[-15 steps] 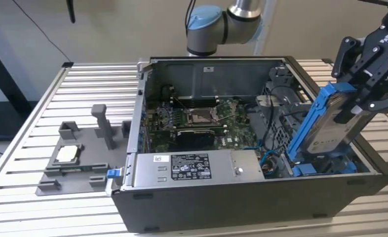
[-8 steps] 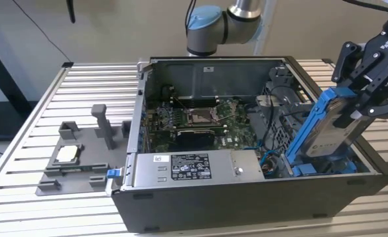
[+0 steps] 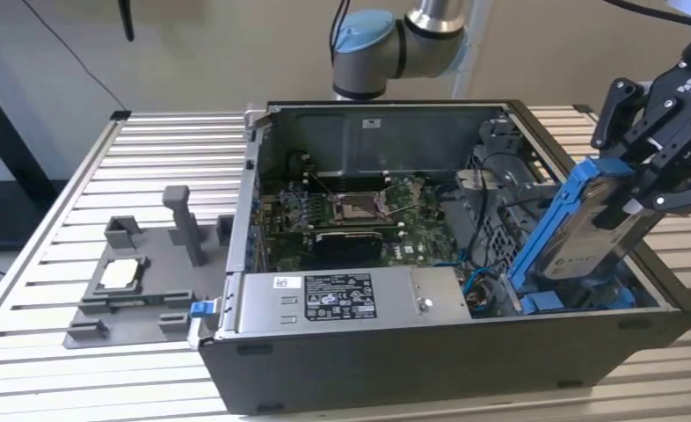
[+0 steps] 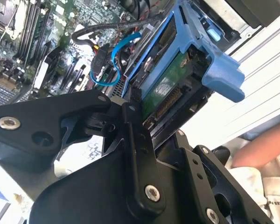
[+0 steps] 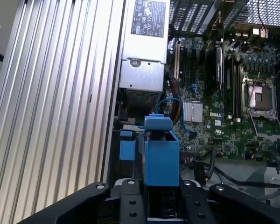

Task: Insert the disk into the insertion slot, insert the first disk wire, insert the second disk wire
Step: 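Insert the disk into the insertion slot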

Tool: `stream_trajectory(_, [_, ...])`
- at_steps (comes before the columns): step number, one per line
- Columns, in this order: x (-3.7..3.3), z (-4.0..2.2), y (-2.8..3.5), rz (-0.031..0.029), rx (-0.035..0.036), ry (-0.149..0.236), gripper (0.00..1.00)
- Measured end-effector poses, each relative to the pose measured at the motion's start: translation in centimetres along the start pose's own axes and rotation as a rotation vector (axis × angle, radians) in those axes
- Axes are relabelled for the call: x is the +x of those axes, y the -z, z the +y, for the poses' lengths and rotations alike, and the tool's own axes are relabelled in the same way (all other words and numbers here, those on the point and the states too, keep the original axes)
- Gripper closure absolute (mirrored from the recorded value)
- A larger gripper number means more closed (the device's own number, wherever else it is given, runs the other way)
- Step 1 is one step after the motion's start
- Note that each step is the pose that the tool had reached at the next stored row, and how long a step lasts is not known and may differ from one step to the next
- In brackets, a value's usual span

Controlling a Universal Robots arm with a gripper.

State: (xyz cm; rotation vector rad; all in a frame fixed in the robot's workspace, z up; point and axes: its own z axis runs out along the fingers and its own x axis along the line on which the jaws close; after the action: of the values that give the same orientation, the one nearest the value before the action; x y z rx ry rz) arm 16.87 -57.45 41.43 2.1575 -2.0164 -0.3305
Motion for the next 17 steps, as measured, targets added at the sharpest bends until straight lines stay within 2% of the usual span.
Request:
stream_trajectory(1, [0.00, -0.04, -0.11, -0.0002, 0.0003, 0.000, 0.68])
stream_trajectory(3, [0.04, -0.18, -0.50, -0.0049, 0.0008, 0.002, 0.68])
stream_trajectory(9, [0.19, -0.23, -0.71, -0.0102, 0.0010, 0.003, 0.68])
stream_trajectory(12, [0.20, -0.18, -0.52, -0.0117, 0.0010, 0.004, 0.68])
stream_trajectory(17, [0.16, 0.04, 0.24, -0.0124, 0.0010, 0.004, 0.68])
